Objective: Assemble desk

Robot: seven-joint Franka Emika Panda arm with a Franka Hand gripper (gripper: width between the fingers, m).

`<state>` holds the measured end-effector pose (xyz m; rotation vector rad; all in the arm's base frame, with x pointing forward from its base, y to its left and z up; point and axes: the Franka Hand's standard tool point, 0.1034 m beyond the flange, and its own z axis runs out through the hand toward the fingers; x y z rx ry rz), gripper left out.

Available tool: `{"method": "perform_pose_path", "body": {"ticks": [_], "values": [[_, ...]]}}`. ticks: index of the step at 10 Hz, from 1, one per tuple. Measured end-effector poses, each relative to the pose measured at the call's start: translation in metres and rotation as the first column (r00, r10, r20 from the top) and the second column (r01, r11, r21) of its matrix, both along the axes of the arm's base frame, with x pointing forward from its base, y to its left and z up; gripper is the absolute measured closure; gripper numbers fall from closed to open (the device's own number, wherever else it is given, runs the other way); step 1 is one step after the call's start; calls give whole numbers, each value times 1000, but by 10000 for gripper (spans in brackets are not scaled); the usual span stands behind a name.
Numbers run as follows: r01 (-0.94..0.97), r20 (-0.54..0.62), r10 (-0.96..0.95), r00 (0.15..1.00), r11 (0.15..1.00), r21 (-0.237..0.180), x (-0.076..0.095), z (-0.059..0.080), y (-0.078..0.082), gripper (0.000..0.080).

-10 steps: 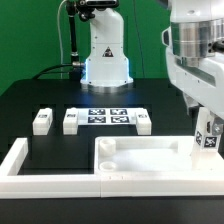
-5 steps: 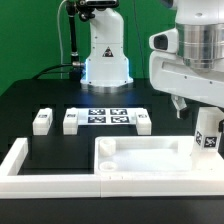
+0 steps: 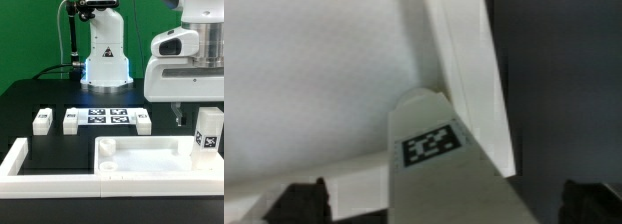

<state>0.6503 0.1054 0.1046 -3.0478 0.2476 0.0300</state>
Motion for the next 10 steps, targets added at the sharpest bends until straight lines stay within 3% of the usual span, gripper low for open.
{"method": "perform_pose_path", "body": {"ticks": [2,5,10], "values": [[8,18,-8,1000,1000,1,3,0,0,150],[93,9,-93,996,996,-1,3,0,-2,509],[425,-21,-425,905,905,-8,3,-1,-3,509]]}}
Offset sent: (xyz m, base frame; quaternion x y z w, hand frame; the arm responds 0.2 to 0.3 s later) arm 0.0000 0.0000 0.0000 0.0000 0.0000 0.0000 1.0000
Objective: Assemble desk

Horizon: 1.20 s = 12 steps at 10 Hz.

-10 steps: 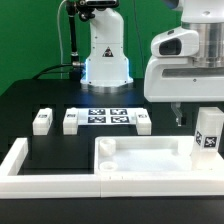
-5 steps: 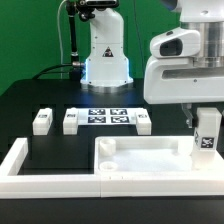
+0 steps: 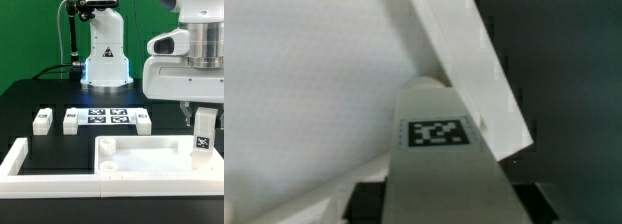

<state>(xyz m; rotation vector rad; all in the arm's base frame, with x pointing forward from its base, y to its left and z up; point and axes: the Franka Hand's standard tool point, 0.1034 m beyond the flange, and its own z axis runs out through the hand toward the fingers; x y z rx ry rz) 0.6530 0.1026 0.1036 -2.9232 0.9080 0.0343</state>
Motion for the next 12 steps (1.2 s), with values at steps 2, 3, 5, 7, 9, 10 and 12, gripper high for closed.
{"method": "perform_pose_path", "body": {"ticks": [2,3,5,7,9,10,12], "values": [[317,-57,-316,947,948,11,-1,0,0,509],[440,-76,-438,896,898,17,-1,0,1,509],[705,-138,-693,708,706,67,-2,0,-2,509],[852,-178,-834,522,519,67,-1,-2,-1,509],[909,-189,-889,416,414,53,1,-1,0,509],[921,-192,-901,389,388,49,1,-1,0,509],[950,-200,-929,310,309,37,2,-1,0,509]]}}
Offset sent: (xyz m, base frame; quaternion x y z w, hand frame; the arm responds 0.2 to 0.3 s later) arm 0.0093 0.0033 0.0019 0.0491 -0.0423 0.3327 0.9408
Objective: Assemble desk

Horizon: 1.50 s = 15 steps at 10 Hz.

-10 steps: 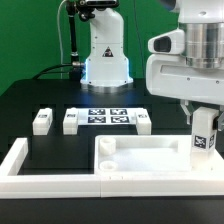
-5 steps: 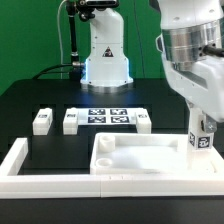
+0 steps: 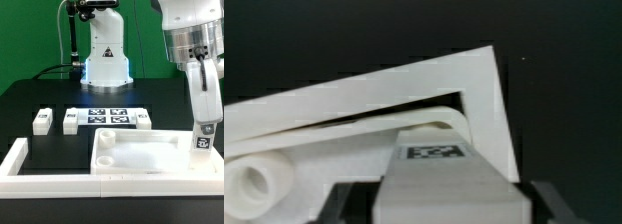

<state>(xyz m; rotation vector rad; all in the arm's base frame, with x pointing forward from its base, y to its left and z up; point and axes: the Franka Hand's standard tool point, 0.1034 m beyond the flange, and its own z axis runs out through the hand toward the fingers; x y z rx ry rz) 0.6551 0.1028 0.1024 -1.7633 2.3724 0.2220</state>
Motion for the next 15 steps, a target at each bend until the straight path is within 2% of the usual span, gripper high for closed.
{"method": "perform_pose_path", "body": {"ticks": [2,3,8,10,11,13,15], "values": [[-13,1,13,1000,1000,-1,0,-1,0,262],[-15,1,15,1000,1000,-1,-1,-1,0,185],[-19,1,19,1000,1000,-2,-1,-2,0,151],[-258,40,260,965,965,-45,-2,-3,1,151],[-302,37,304,952,952,-43,-3,-1,5,151],[-534,74,541,838,840,-94,-1,7,11,151],[-625,87,634,768,773,-108,-1,5,9,151]]}}
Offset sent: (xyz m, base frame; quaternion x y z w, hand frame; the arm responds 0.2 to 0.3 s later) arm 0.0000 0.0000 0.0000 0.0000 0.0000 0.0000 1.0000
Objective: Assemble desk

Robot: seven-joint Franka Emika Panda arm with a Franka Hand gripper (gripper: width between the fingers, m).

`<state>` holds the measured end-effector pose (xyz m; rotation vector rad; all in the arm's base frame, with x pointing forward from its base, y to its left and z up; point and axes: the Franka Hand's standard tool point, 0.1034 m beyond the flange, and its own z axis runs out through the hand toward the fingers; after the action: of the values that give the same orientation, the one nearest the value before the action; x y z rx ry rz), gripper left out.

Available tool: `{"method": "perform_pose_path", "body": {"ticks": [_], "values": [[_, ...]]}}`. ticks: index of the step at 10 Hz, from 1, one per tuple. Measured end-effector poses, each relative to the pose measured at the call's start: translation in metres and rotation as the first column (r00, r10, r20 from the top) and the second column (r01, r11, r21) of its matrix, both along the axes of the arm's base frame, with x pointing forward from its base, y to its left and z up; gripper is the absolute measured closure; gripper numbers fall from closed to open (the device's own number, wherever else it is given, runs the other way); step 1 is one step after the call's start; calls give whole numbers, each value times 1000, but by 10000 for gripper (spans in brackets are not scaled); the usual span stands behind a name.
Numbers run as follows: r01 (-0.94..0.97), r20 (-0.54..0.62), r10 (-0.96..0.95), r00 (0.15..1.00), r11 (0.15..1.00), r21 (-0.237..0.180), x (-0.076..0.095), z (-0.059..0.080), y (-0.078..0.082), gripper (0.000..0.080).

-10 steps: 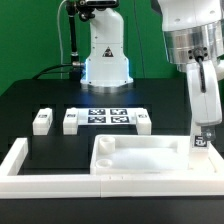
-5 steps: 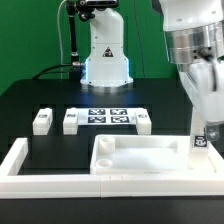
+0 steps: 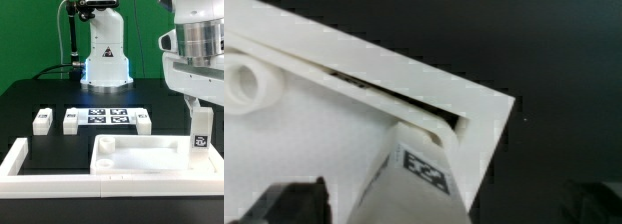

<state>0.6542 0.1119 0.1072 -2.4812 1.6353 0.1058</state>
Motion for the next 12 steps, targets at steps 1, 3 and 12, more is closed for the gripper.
{"method": "perform_pose_path", "body": {"ticks": [1,3,12], "values": [[-69,12,69,998,998,-3,0,0,0,151],[-385,43,388,921,921,-52,-4,-6,-12,151],[-535,61,543,838,838,-107,-1,-8,-24,489]]}}
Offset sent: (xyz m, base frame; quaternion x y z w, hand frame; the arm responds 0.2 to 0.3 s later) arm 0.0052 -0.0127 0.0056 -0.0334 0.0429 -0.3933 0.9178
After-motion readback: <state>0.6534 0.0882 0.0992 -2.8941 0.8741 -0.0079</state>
